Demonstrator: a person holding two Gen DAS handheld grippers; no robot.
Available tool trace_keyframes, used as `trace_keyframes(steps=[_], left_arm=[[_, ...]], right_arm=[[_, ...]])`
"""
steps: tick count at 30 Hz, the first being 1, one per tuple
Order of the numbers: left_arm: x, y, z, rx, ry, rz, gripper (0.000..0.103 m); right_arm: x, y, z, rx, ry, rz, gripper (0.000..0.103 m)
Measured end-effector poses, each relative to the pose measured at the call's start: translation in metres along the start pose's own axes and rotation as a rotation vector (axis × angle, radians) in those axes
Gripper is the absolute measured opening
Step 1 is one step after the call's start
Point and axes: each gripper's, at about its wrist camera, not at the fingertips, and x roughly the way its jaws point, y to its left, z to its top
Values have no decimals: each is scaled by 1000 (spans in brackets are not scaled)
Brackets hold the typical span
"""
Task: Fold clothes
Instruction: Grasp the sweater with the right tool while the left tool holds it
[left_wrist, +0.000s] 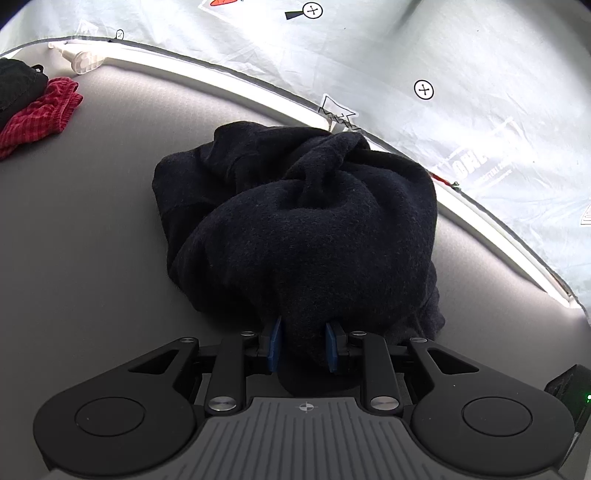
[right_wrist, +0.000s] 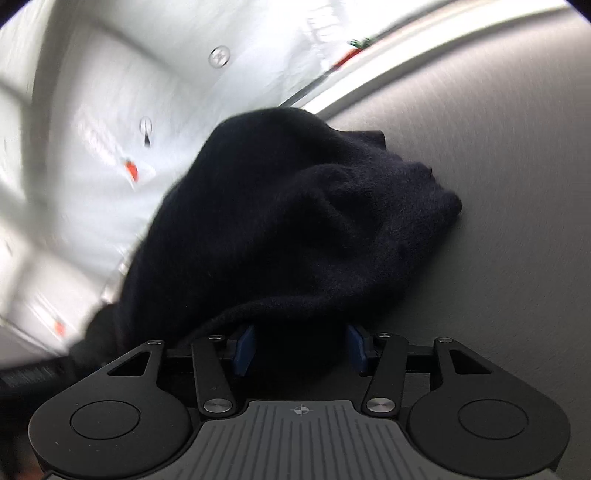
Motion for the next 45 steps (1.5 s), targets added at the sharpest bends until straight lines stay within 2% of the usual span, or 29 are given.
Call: trace_keyframes(steps=[2,4,6,7,8,9,10,13,16,18,22,26,28,31,33,35,39,41,45], left_arm=[[3,2,1,4,2,0,28],[10,5,4,10,4,4,28],[14,8,5,16,3,8,28],[15,8,4,18,6,11,28],[15,7,3,20,8,14,28],[16,8,2,23,12,16,28],[17,8,1,26,15,19,28],[18,9,-1,40,25,23,29],[15,8,-6,60,29,26,29],[14,8,-8,65,29,28,29],[8,8,-13,68,36,9,29],[-8,9,-18,86,48,-2,28],[-23,11,-20,109,25,-18,30],[-41,15,-20,133,-7,-24,39],[-47,14,-16,163,-30,6,47],[-43,9,-10,193,-36,22,50],[-32,-4,4,245,-37,42,60],[-26,-10,11,269,-47,76,67],[-9,-15,23,288,-52,109,70]], right_arm=[[-4,-10,3,116,-2,58,90],[-4,-19,8,228,7,117,91],[1,-22,14,268,14,89,90],[5,-23,17,281,18,66,80],[8,-24,20,294,21,44,58],[9,-22,21,285,14,14,44],[9,-18,21,263,1,-19,15],[8,-7,23,198,-38,-119,8],[-10,9,15,71,-121,-158,6],[-19,21,8,-7,-184,-143,6],[-53,39,3,-104,-266,-16,5],[-82,48,0,-167,-310,38,5],[-107,52,-5,-207,-332,57,5],[-139,48,-14,-194,-331,53,5],[-149,41,-25,-194,-313,-5,5],[-174,43,-65,-167,-281,-28,5],[-196,32,-103,-72,-249,-34,5],[-215,14,-120,6,-263,-69,4],[-236,-16,-144,79,-284,-195,2]])
